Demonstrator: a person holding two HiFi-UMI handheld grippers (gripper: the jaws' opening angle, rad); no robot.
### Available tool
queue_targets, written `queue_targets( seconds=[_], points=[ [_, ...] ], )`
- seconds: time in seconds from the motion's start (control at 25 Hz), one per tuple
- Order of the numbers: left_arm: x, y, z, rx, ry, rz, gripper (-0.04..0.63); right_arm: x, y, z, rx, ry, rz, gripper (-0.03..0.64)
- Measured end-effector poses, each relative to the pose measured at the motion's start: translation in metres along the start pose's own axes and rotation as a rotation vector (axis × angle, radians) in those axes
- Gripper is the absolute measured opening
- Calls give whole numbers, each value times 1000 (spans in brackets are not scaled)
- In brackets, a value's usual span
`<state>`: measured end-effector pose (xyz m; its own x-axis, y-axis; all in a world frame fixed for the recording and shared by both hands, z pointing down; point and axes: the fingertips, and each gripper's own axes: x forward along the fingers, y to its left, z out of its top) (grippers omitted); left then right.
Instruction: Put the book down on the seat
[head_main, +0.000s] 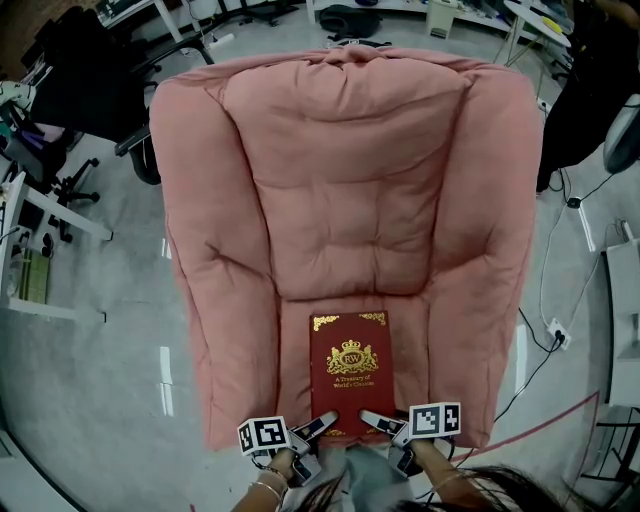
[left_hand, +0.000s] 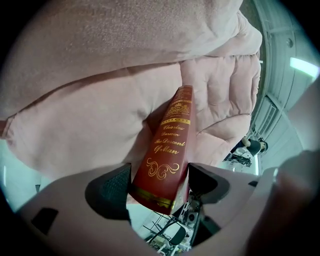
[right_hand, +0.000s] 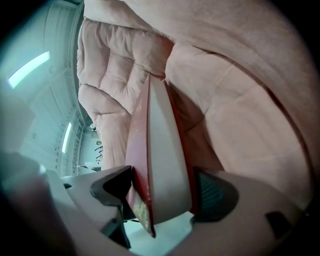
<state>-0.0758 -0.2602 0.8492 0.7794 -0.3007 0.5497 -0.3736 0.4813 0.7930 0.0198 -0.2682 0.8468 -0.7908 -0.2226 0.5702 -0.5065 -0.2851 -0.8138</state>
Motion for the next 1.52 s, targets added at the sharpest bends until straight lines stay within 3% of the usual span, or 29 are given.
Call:
queue_targets(
  seconds=[0.2,0.68,1.2,1.52],
  points=[
    [-4,8,-5,35,17,64,344,-1,-10,2,-48,-13,-77,374],
    [-19,18,-27,36,34,85,344,-16,-35,4,-91,-76,-255,396],
    [-23,27,-58,35,29,90,344,-38,-49,-5,-93,-114,-352,400],
    [-30,34,-85,36,33,100,344,-58,-53,-23,-77,-112,-352,400]
  ],
)
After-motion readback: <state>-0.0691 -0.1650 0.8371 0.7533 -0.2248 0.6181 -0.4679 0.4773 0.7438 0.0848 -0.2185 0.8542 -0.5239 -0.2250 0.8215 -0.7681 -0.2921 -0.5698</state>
